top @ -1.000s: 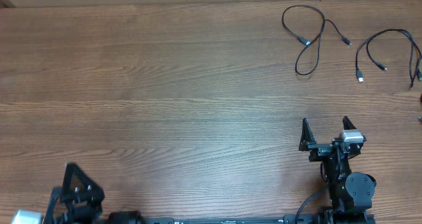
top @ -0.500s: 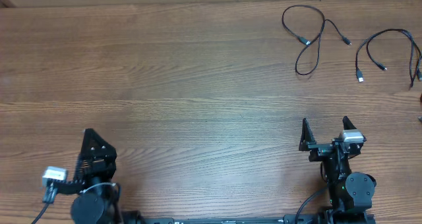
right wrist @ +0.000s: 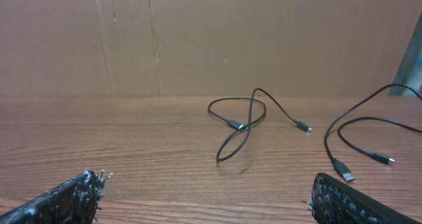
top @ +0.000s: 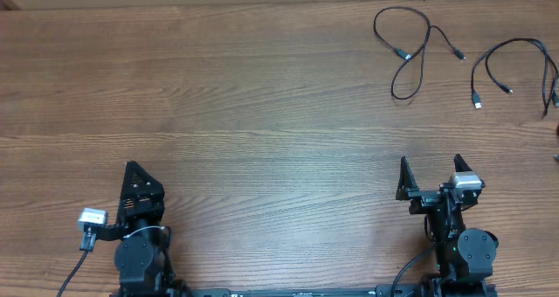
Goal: Untangle cables
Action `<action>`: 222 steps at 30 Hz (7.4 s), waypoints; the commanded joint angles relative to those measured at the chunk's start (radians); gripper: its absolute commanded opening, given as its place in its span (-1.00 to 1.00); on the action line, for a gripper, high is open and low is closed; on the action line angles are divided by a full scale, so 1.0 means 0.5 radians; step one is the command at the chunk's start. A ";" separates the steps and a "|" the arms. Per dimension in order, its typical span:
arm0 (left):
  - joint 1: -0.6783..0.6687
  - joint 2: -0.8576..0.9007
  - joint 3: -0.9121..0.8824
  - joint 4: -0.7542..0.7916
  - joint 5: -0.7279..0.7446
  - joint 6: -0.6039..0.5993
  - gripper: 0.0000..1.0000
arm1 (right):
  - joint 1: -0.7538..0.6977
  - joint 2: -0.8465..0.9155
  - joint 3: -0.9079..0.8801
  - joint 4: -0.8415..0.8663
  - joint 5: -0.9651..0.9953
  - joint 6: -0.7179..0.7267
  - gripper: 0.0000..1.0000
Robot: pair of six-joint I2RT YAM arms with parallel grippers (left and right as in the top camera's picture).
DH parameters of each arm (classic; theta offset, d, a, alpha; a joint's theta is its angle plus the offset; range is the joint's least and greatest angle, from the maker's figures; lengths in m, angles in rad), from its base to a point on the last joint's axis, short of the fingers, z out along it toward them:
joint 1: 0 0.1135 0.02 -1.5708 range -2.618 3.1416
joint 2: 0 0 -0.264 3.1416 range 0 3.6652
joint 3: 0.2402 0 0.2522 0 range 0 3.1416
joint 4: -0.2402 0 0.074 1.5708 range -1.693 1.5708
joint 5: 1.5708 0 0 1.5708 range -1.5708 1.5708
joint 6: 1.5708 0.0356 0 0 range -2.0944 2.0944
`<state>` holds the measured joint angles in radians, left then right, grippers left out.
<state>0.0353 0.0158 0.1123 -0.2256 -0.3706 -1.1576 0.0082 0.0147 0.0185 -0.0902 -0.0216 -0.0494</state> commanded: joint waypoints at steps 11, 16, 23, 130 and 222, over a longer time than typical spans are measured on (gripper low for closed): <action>0.011 -0.008 -0.120 0.242 -0.092 0.339 0.99 | 0.002 -0.024 -0.021 0.013 0.011 -0.008 1.00; 0.011 -0.008 -0.120 0.298 -0.061 0.652 0.99 | 0.002 -0.024 -0.021 0.013 0.011 -0.008 1.00; 0.011 -0.008 -0.120 0.127 -0.012 0.874 0.99 | 0.002 -0.024 -0.021 0.013 0.011 -0.008 1.00; -0.005 -0.023 -0.215 0.327 0.446 2.501 0.99 | 0.002 -0.024 -0.021 0.013 0.011 -0.008 1.00; -0.005 -0.022 -0.215 0.327 0.445 2.502 0.99 | 0.127 -0.023 -0.021 0.013 0.004 -0.128 1.00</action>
<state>0.0345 0.0151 0.0116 -0.0631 -0.1596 0.0814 0.0669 0.0147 0.0185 -0.0895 -0.0216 -0.1089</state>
